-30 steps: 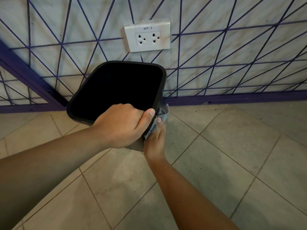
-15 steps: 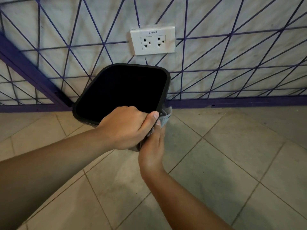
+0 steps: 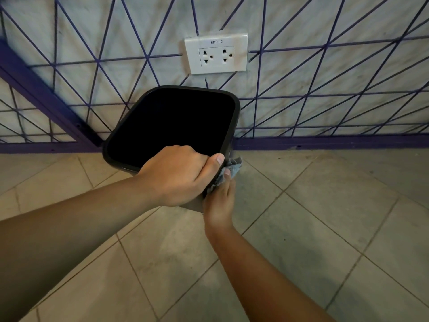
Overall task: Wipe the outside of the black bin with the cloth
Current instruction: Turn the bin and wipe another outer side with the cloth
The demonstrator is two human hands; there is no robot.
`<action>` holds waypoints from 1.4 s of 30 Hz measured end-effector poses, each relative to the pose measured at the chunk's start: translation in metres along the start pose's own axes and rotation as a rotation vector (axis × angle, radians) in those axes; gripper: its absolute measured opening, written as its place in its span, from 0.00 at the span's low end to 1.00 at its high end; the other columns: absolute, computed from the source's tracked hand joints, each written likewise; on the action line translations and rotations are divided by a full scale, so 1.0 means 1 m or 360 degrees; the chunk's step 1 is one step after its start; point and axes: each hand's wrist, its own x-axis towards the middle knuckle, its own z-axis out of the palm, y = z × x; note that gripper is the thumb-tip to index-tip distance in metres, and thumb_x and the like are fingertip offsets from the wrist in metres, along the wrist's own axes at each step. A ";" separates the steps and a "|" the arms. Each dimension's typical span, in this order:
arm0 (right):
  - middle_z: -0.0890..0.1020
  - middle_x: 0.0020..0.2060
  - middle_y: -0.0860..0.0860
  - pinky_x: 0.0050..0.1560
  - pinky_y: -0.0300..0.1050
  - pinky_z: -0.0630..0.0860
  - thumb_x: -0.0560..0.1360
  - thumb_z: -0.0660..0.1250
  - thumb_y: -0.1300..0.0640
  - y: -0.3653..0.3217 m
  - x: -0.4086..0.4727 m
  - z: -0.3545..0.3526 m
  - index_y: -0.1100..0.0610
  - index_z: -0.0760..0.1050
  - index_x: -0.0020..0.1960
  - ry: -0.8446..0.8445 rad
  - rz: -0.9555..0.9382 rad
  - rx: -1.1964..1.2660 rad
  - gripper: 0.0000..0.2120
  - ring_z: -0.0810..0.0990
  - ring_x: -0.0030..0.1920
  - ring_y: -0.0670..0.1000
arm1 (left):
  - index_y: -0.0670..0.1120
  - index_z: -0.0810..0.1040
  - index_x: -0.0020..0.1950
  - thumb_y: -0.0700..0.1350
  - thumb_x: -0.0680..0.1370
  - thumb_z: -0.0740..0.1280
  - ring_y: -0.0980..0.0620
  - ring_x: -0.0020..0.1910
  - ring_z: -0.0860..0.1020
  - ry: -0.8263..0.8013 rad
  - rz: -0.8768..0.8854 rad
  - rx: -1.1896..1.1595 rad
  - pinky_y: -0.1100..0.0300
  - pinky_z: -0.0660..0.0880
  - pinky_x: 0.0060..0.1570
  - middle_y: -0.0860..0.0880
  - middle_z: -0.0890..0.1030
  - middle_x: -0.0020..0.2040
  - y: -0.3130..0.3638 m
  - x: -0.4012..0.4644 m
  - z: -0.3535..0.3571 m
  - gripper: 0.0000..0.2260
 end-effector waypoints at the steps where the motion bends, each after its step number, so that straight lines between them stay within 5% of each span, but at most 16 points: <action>1: 0.72 0.83 0.58 0.85 0.63 0.69 0.74 0.58 0.24 -0.004 -0.008 0.003 0.55 0.63 0.88 -0.0055 -0.0022 0.0003 0.52 0.72 0.84 0.57 | 0.53 0.64 0.28 0.56 0.83 0.47 0.54 0.24 0.71 -0.0001 0.0006 0.0004 0.61 0.62 0.27 0.51 0.69 0.24 -0.001 0.000 0.000 0.24; 6: 0.67 0.85 0.61 0.88 0.68 0.62 0.74 0.60 0.16 0.018 -0.008 0.000 0.58 0.58 0.89 -0.0039 -0.0086 0.0021 0.59 0.66 0.87 0.60 | 0.52 0.65 0.29 0.55 0.84 0.47 0.54 0.23 0.71 -0.0001 0.0035 -0.0001 0.58 0.63 0.26 0.51 0.69 0.23 -0.003 0.002 0.002 0.24; 9: 0.61 0.88 0.62 0.90 0.65 0.56 0.75 0.54 0.15 0.044 0.016 -0.019 0.62 0.55 0.90 -0.0044 0.0238 -0.0407 0.61 0.58 0.90 0.62 | 0.50 0.67 0.29 0.56 0.83 0.46 0.53 0.22 0.70 0.0004 0.0026 0.0025 0.54 0.66 0.26 0.49 0.69 0.23 -0.004 0.000 0.002 0.25; 12: 0.55 0.90 0.59 0.90 0.45 0.49 0.93 0.54 0.54 0.040 0.029 -0.040 0.63 0.51 0.90 -0.0012 0.0567 -0.0530 0.29 0.54 0.91 0.57 | 0.50 0.67 0.29 0.57 0.83 0.46 0.54 0.22 0.69 0.0008 0.0031 0.0028 0.53 0.67 0.26 0.50 0.67 0.23 -0.003 0.000 0.002 0.25; 14: 0.59 0.89 0.60 0.88 0.45 0.53 0.92 0.52 0.62 0.041 0.036 -0.046 0.64 0.57 0.88 0.0059 0.0503 -0.0516 0.25 0.59 0.89 0.58 | 0.52 0.64 0.29 0.56 0.83 0.47 0.54 0.22 0.68 0.0022 0.0049 0.0019 0.58 0.63 0.26 0.51 0.66 0.23 -0.003 0.001 0.002 0.23; 16: 0.70 0.83 0.63 0.86 0.54 0.66 0.93 0.52 0.53 0.035 0.019 -0.032 0.61 0.71 0.79 0.0030 0.0499 -0.0418 0.20 0.72 0.80 0.59 | 0.51 0.65 0.29 0.56 0.83 0.47 0.53 0.22 0.68 -0.0004 0.0041 0.0015 0.60 0.61 0.26 0.50 0.66 0.22 -0.004 0.001 0.002 0.25; 18: 0.77 0.77 0.62 0.80 0.58 0.76 0.93 0.52 0.45 0.034 0.007 -0.019 0.55 0.73 0.78 0.0111 0.0526 -0.0145 0.22 0.79 0.73 0.56 | 0.50 0.67 0.28 0.56 0.83 0.46 0.51 0.23 0.70 -0.0028 0.0028 -0.0008 0.61 0.61 0.26 0.50 0.66 0.22 -0.005 0.001 0.002 0.26; 21: 0.80 0.71 0.55 0.61 0.37 0.85 0.93 0.51 0.46 0.029 0.006 -0.015 0.53 0.71 0.79 0.0149 0.0512 0.0016 0.21 0.82 0.66 0.49 | 0.49 0.68 0.28 0.57 0.83 0.46 0.51 0.22 0.69 -0.0042 0.0035 -0.0021 0.58 0.63 0.26 0.49 0.67 0.22 -0.007 0.003 0.002 0.27; 23: 0.80 0.73 0.56 0.50 0.29 0.82 0.93 0.50 0.49 0.028 0.016 -0.020 0.55 0.71 0.79 0.0198 0.0523 0.0065 0.20 0.82 0.66 0.48 | 0.48 0.69 0.29 0.57 0.83 0.45 0.53 0.22 0.69 -0.0038 0.0037 -0.0014 0.56 0.66 0.26 0.48 0.68 0.23 -0.007 0.003 0.003 0.28; 28: 0.79 0.77 0.58 0.63 0.43 0.79 0.93 0.50 0.47 0.008 0.004 -0.018 0.57 0.68 0.85 0.0172 0.0790 0.0030 0.25 0.80 0.73 0.57 | 0.49 0.68 0.29 0.57 0.83 0.46 0.53 0.22 0.69 -0.0040 0.0029 -0.0011 0.57 0.64 0.27 0.49 0.67 0.22 -0.009 0.001 0.003 0.27; 30: 0.85 0.66 0.57 0.66 0.53 0.80 0.93 0.50 0.47 0.002 -0.010 -0.027 0.58 0.73 0.80 0.0095 0.0826 -0.0049 0.24 0.84 0.64 0.55 | 0.49 0.69 0.29 0.57 0.84 0.46 0.53 0.22 0.70 -0.0048 0.0038 -0.0032 0.57 0.64 0.27 0.49 0.68 0.23 -0.009 0.002 0.002 0.27; 32: 0.86 0.55 0.51 0.63 0.50 0.82 0.93 0.50 0.49 0.000 -0.021 -0.038 0.56 0.77 0.75 0.0083 0.0788 -0.0121 0.22 0.82 0.50 0.45 | 0.49 0.69 0.30 0.58 0.83 0.46 0.53 0.23 0.70 -0.0060 0.0031 -0.0061 0.58 0.64 0.28 0.50 0.69 0.24 -0.008 0.001 0.001 0.27; 35: 0.84 0.60 0.49 0.62 0.37 0.79 0.93 0.52 0.50 -0.007 -0.019 -0.056 0.57 0.74 0.79 0.0190 0.0760 -0.0054 0.22 0.82 0.57 0.47 | 0.52 0.67 0.35 0.62 0.81 0.45 0.54 0.26 0.72 -0.0100 0.0008 -0.0048 0.60 0.63 0.30 0.50 0.71 0.27 -0.006 -0.002 -0.003 0.23; 38: 0.78 0.77 0.57 0.78 0.53 0.70 0.92 0.54 0.45 -0.023 -0.019 -0.065 0.55 0.69 0.85 0.0269 0.0846 0.0105 0.26 0.78 0.73 0.59 | 0.53 0.69 0.45 0.66 0.78 0.46 0.55 0.28 0.75 -0.0211 -0.0001 0.0002 0.58 0.70 0.30 0.50 0.75 0.30 -0.009 -0.009 -0.009 0.21; 42: 0.80 0.71 0.56 0.73 0.54 0.72 0.91 0.55 0.44 -0.040 -0.024 -0.076 0.53 0.71 0.84 0.0309 0.0807 0.0287 0.25 0.79 0.65 0.57 | 0.55 0.68 0.42 0.58 0.81 0.56 0.56 0.30 0.74 -0.0388 -0.0005 -0.0028 0.62 0.66 0.31 0.51 0.74 0.32 -0.011 -0.020 -0.022 0.12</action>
